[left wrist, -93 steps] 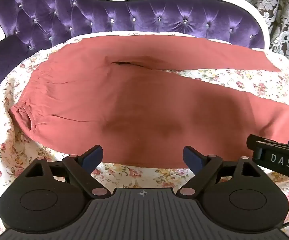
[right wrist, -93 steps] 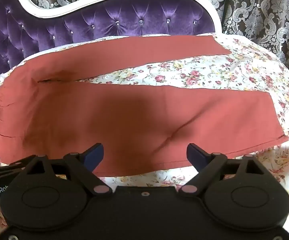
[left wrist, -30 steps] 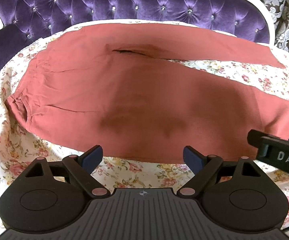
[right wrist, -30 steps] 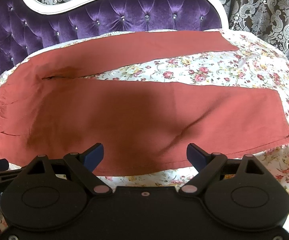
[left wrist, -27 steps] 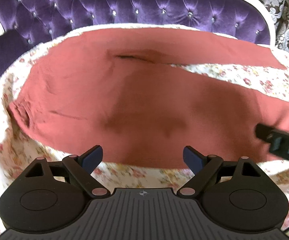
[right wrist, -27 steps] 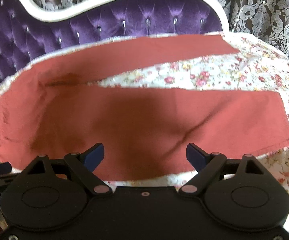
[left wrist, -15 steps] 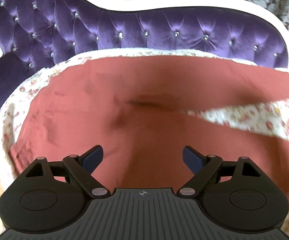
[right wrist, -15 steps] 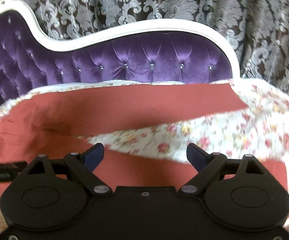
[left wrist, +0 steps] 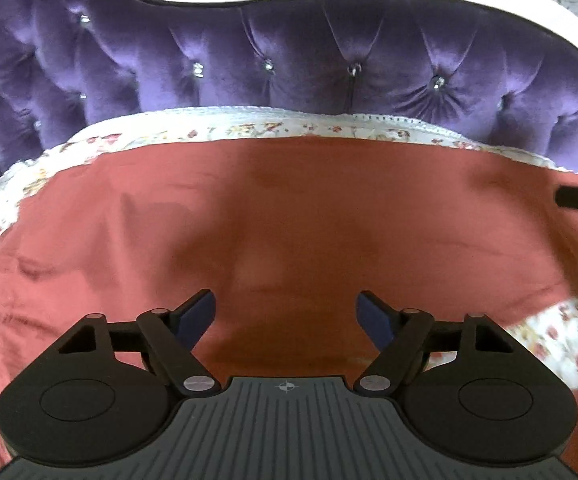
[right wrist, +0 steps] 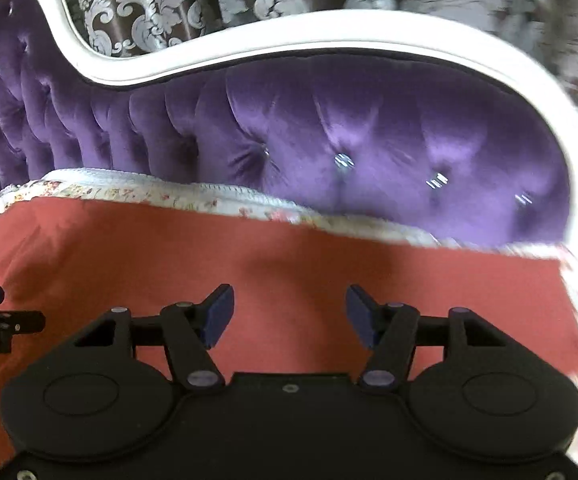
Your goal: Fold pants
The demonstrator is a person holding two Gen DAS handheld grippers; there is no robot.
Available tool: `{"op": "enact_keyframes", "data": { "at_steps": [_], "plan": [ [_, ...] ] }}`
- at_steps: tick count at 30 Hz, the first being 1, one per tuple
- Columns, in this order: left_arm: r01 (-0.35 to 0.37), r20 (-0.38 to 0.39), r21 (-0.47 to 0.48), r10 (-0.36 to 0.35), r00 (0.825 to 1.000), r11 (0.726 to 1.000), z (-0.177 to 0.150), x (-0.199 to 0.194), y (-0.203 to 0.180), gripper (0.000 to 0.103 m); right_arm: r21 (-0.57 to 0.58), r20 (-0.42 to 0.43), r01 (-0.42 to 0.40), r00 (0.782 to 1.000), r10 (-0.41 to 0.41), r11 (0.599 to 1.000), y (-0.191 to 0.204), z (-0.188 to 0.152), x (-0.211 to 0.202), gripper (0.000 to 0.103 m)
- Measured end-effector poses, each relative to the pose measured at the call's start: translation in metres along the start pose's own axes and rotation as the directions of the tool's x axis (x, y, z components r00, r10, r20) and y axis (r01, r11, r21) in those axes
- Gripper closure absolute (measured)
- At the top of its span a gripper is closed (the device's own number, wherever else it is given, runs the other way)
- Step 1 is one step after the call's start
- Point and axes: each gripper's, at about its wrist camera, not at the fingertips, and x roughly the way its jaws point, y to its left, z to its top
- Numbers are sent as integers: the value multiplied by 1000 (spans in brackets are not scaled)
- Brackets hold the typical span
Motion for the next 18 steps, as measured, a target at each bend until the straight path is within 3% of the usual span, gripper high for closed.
{"op": "enact_keyframes", "data": {
  "at_steps": [8, 14, 16, 17, 18],
  "plan": [
    [34, -69, 10, -33, 997, 999, 2, 44, 6, 24, -168, -50, -90, 995, 83, 982, -10, 35, 91, 38],
    [53, -76, 17, -52, 996, 998, 7, 45, 8, 24, -215, -148, -233, 968, 204, 949, -17, 40, 121, 32],
    [54, -74, 16, -53, 996, 998, 8, 44, 8, 24, -222, -159, -285, 954, 253, 933, -19, 40, 118, 43],
    [56, -70, 10, -55, 996, 998, 8, 44, 9, 25, -225, -161, -300, 950, 269, 927, -18, 40, 115, 71],
    [59, -68, 3, -58, 996, 998, 9, 43, 9, 25, -221, -167, -309, 946, 277, 925, -17, 40, 111, 92]
  ]
}}
